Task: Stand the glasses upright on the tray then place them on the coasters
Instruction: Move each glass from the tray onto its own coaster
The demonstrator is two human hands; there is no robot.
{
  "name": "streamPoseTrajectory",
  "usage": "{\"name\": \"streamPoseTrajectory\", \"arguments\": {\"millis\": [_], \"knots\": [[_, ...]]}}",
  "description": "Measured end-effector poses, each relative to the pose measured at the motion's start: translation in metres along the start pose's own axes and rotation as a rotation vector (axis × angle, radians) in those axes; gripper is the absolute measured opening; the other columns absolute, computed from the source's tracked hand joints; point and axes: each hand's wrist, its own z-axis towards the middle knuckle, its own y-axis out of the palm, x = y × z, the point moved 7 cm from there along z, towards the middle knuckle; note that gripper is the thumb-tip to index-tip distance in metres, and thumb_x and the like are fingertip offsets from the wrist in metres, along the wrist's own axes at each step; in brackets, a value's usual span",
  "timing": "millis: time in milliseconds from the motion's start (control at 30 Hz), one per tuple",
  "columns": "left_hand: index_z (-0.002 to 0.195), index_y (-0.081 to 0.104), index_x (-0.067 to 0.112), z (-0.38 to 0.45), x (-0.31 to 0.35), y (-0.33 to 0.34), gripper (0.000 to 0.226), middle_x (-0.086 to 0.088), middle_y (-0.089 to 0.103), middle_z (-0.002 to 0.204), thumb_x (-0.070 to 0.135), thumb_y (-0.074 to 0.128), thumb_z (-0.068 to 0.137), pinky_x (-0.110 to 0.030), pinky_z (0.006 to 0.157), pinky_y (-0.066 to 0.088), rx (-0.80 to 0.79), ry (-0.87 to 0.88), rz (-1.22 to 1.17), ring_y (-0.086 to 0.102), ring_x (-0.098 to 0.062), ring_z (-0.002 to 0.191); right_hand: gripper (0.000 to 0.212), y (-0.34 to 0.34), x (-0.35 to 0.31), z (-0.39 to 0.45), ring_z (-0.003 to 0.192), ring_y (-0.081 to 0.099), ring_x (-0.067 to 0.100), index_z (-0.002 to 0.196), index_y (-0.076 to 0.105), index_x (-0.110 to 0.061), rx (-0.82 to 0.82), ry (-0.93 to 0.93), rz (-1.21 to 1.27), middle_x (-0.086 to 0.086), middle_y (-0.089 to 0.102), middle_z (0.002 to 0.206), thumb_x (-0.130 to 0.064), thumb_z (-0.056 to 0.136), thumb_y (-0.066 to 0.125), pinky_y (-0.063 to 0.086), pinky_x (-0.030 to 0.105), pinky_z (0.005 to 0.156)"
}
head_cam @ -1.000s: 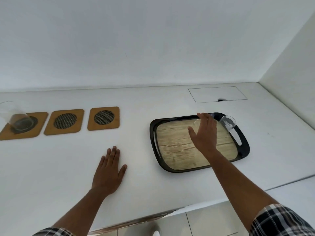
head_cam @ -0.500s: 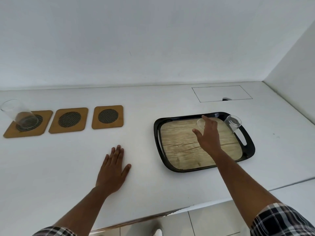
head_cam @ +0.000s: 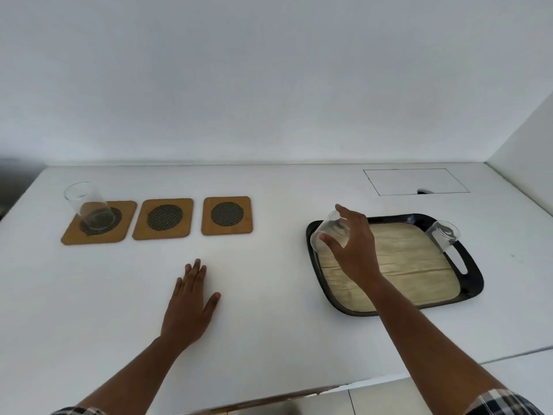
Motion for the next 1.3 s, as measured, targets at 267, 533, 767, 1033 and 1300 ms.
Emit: {"name": "streamPoseTrajectory", "arguments": {"millis": [267, 533, 767, 1033, 1300], "knots": [[0.159, 0.014, 0.012, -0.011, -0.090, -0.042, 0.073, -0.001, 0.004, 0.169, 0.047, 0.041, 0.101, -0.036, 0.124, 0.002, 0.000, -0.101, 0.051, -0.007, -0.014, 0.154, 0.075, 0.099, -0.073, -0.001, 0.116, 0.062, 0.014, 0.146, 0.050, -0.025, -0.127, -0.018, 0.145, -0.002, 0.054, 0.132, -0.027, 0.081, 0.086, 0.049, 0.018, 0.094], [0.160, 0.005, 0.013, -0.019, -0.145, -0.059, 0.088, 0.002, 0.000, 0.168, 0.068, 0.017, 0.093, -0.033, 0.125, -0.001, -0.008, -0.137, 0.097, -0.010, -0.011, 0.153, 0.079, 0.188, -0.138, 0.011, 0.114, 0.063, 0.014, 0.143, 0.049, -0.025, -0.191, -0.050, 0.136, -0.004, 0.059, 0.128, -0.036, 0.076, 0.090, 0.055, 0.036, 0.098], [0.159, -0.002, 0.015, -0.021, -0.144, -0.057, 0.082, 0.000, -0.007, 0.169, 0.063, 0.021, 0.098, -0.037, 0.124, 0.002, 0.012, -0.140, 0.131, -0.013, -0.014, 0.154, 0.087, 0.251, -0.176, 0.023, 0.113, 0.060, 0.005, 0.143, 0.051, -0.016, -0.260, 0.007, 0.150, -0.014, 0.058, 0.124, -0.027, 0.069, 0.095, 0.048, 0.022, 0.099], [0.159, -0.004, 0.016, -0.021, -0.143, -0.060, 0.081, 0.001, -0.009, 0.168, 0.062, 0.022, 0.098, -0.038, 0.124, 0.002, 0.005, -0.158, 0.112, -0.016, -0.013, 0.153, 0.093, 0.321, -0.197, 0.054, 0.110, 0.065, 0.015, 0.141, 0.052, -0.016, -0.279, 0.049, 0.127, 0.002, 0.063, 0.129, -0.036, 0.062, 0.097, 0.054, 0.037, 0.098], [0.159, -0.007, 0.016, -0.020, -0.141, -0.061, 0.081, 0.001, -0.013, 0.168, 0.064, 0.018, 0.098, -0.039, 0.126, 0.005, -0.019, -0.158, 0.110, -0.019, -0.013, 0.153, 0.097, 0.361, -0.212, 0.083, 0.113, 0.064, 0.019, 0.142, 0.049, -0.011, -0.240, 0.029, 0.085, 0.006, 0.064, 0.125, -0.036, 0.062, 0.097, 0.053, 0.039, 0.100]]}}
